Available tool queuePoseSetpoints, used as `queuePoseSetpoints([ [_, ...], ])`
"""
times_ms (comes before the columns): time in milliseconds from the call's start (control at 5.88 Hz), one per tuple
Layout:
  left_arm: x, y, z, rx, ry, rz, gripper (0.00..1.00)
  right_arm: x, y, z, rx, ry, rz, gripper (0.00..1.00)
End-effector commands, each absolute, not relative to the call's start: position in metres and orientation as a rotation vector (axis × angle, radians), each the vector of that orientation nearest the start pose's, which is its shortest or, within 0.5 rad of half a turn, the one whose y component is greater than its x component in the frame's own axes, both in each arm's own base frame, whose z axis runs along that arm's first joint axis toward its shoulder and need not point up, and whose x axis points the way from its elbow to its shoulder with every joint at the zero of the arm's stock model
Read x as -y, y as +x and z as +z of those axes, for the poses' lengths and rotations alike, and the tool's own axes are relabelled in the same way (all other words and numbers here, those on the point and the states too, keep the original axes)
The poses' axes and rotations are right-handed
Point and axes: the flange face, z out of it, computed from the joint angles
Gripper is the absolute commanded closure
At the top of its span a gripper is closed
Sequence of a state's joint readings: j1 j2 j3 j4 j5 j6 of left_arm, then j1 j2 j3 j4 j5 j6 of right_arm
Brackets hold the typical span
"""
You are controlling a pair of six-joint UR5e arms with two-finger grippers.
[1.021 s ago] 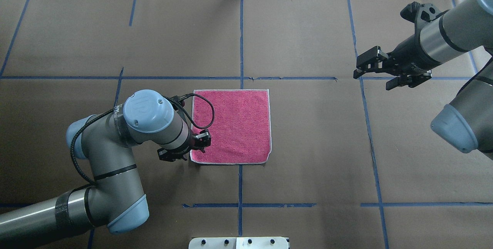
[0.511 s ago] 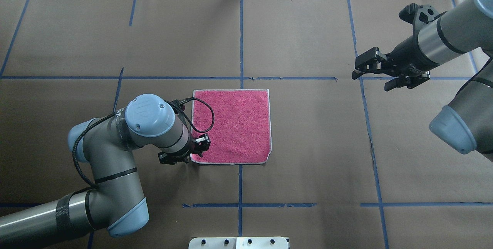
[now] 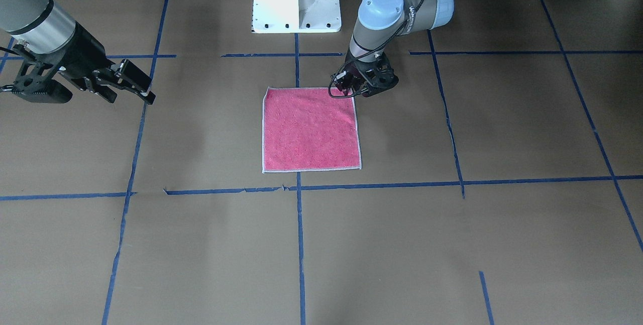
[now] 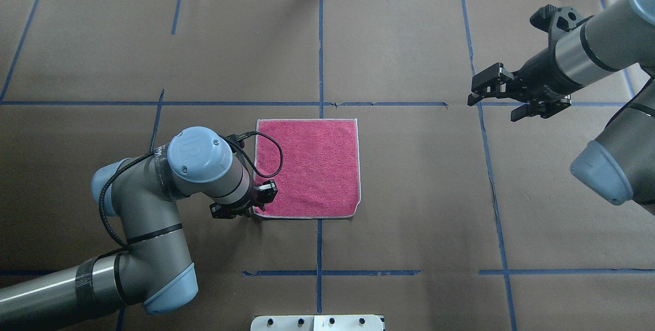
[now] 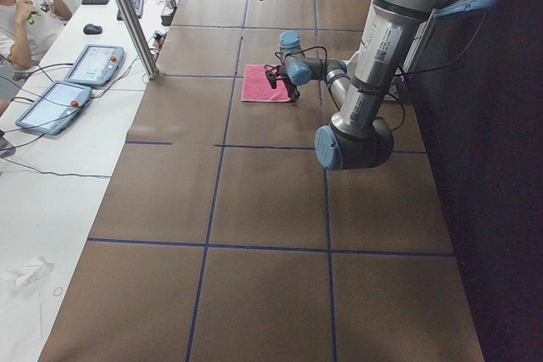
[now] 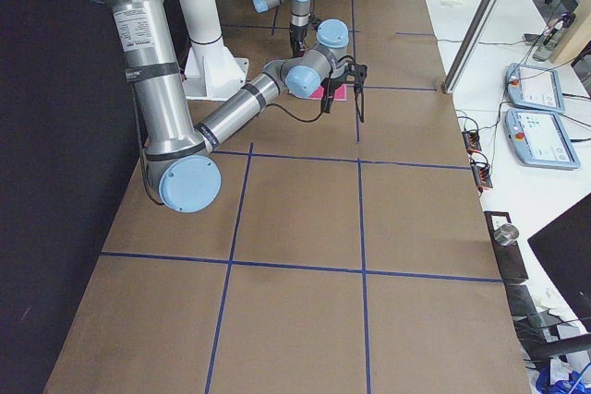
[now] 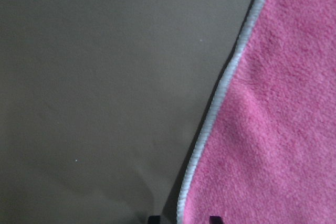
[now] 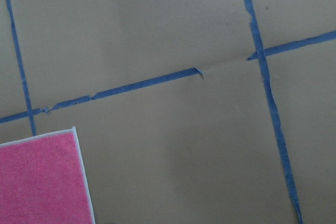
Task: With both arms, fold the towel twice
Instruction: 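Bring the right gripper to the towel's opposite edge, near the robot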
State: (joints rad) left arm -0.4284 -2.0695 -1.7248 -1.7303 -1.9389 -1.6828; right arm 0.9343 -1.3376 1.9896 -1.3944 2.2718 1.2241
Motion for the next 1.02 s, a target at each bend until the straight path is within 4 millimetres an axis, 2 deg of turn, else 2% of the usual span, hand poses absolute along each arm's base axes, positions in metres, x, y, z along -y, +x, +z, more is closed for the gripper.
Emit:
queuePoseSetpoints([
  [0, 0.359, 0.553, 0.291, -0.849, -0.219, -0.358, 0.81, 0.469, -0.264, 0.316, 1.028, -0.058, 0.241, 0.0],
  [170, 0.359, 0.552, 0.289, -0.852, -0.22, -0.356, 0.91, 0.466, -0.27, 0.316, 1.019, -0.046, 0.238, 0.0],
  [340, 0.359, 0.552, 0.288, -0.852, -0.22, -0.356, 0.95, 0.459, -0.284, 0.317, 1.005, -0.053, 0.249, 0.0],
  [511, 0.359, 0.549, 0.284, -0.861, -0.217, -0.355, 0.98, 0.449, -0.308, 0.31, 0.992, -0.054, 0.272, 0.0],
  [851, 0.362, 0.545, 0.277, -0.876, -0.215, -0.357, 0.99, 0.382, -0.421, 0.281, 0.953, -0.077, 0.423, 0.0],
])
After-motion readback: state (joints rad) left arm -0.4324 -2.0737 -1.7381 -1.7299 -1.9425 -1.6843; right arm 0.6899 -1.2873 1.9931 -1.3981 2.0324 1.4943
